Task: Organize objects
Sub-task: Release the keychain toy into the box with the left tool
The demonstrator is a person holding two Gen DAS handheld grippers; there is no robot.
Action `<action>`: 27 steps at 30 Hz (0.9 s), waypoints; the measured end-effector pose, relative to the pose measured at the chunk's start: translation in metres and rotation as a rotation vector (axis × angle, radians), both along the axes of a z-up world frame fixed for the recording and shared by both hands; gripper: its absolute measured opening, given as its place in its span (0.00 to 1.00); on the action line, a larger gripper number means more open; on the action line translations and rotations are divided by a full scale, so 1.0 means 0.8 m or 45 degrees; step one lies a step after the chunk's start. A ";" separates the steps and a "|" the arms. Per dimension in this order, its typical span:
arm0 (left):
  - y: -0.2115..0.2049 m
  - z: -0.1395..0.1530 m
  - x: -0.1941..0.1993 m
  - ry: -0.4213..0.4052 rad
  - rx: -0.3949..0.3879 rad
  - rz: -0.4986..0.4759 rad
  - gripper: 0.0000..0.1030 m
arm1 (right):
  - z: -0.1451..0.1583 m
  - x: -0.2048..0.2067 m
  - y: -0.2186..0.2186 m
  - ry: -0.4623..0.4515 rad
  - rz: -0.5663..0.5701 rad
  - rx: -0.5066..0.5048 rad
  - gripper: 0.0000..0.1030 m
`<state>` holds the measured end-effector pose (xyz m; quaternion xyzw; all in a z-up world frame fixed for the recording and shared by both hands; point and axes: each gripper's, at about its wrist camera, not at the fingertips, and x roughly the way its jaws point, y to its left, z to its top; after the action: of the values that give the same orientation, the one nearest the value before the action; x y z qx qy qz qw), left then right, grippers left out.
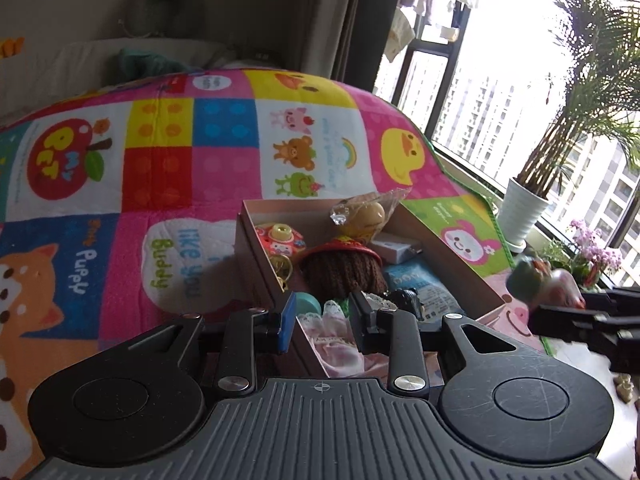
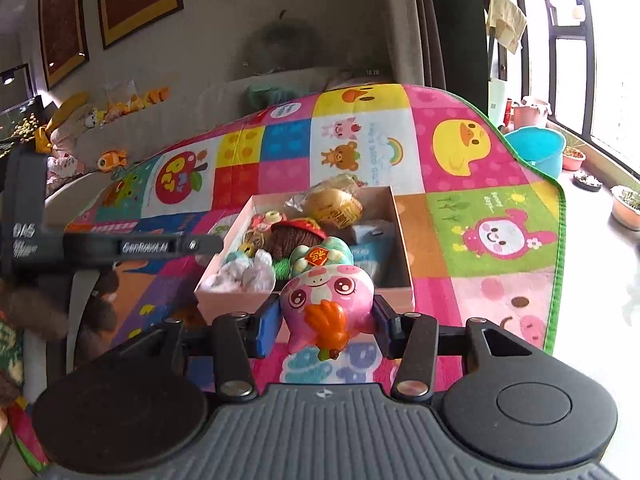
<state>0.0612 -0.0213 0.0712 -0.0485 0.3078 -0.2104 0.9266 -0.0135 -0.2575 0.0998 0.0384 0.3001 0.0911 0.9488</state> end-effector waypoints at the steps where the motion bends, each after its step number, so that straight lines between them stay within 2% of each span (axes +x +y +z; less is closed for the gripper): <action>1: 0.001 -0.002 0.000 0.007 -0.002 -0.002 0.31 | 0.002 0.016 0.003 0.000 -0.006 -0.021 0.46; 5: 0.006 -0.006 0.001 0.032 -0.008 -0.003 0.31 | -0.005 0.087 0.018 0.050 -0.040 -0.107 0.46; 10: 0.018 -0.011 0.004 0.056 -0.022 0.006 0.31 | -0.043 0.165 0.022 0.254 -0.072 -0.052 0.46; 13: 0.028 -0.016 0.005 0.062 -0.057 0.016 0.31 | -0.062 0.190 0.025 0.296 -0.097 -0.052 0.46; 19: 0.042 -0.030 0.004 0.087 -0.169 0.045 0.32 | -0.067 0.202 0.031 0.274 -0.090 -0.098 0.47; 23: 0.048 -0.027 -0.002 0.087 -0.203 0.070 0.31 | -0.056 0.191 0.018 0.276 -0.067 -0.038 0.52; 27: 0.049 -0.022 -0.007 0.072 -0.201 0.080 0.30 | -0.030 0.172 0.003 0.199 -0.058 0.004 0.52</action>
<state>0.0554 0.0179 0.0535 -0.1369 0.3147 -0.2033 0.9170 0.1243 -0.2550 0.0755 0.0535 0.3723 0.0668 0.9242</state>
